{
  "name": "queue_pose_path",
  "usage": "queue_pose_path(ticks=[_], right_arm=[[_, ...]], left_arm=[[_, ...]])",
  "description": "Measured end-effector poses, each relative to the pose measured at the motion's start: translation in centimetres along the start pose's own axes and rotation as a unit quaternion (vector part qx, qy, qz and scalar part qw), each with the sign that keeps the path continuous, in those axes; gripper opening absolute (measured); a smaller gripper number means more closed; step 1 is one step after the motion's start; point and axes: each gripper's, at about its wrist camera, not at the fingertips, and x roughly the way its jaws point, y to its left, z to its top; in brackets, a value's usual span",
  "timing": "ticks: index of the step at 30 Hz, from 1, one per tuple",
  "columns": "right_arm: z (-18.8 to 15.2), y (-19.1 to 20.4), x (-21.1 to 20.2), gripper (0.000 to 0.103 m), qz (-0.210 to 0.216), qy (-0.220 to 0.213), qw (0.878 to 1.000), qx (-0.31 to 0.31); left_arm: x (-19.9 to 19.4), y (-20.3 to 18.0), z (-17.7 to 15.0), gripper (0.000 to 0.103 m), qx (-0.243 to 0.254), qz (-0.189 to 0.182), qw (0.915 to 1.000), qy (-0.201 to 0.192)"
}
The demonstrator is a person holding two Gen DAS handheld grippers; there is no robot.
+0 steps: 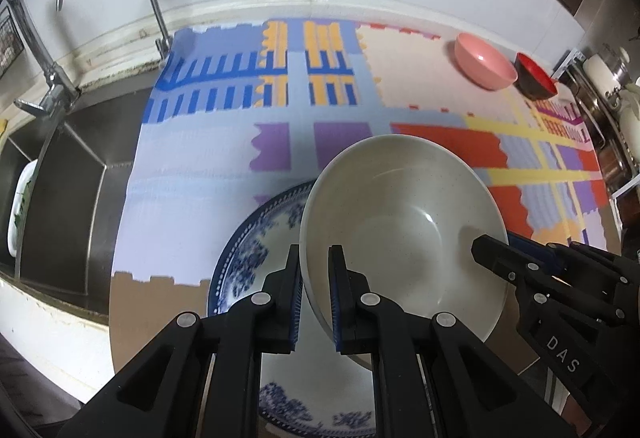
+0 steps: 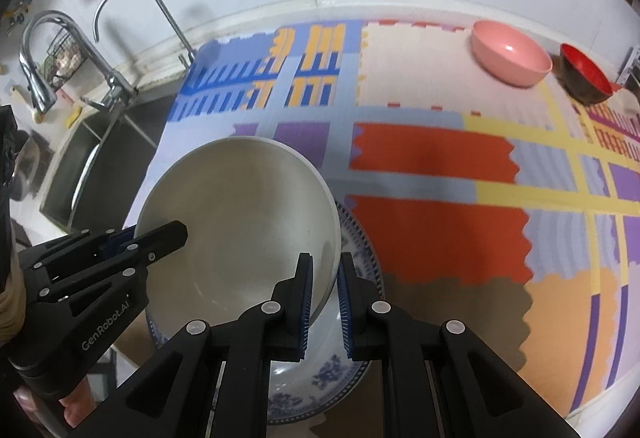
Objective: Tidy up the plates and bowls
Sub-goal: 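Lower the white bowl onto the plate stack and open both grippers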
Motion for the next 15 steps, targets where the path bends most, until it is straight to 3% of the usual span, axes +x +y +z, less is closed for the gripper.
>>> queue_pose_path(ticks=[15], right_arm=[[-1.1, 1.3, 1.9, 0.014, 0.006, 0.040, 0.999, -0.005]], left_arm=[[1.0, 1.7, -1.9, 0.012, -0.011, 0.001, 0.9995, 0.028]])
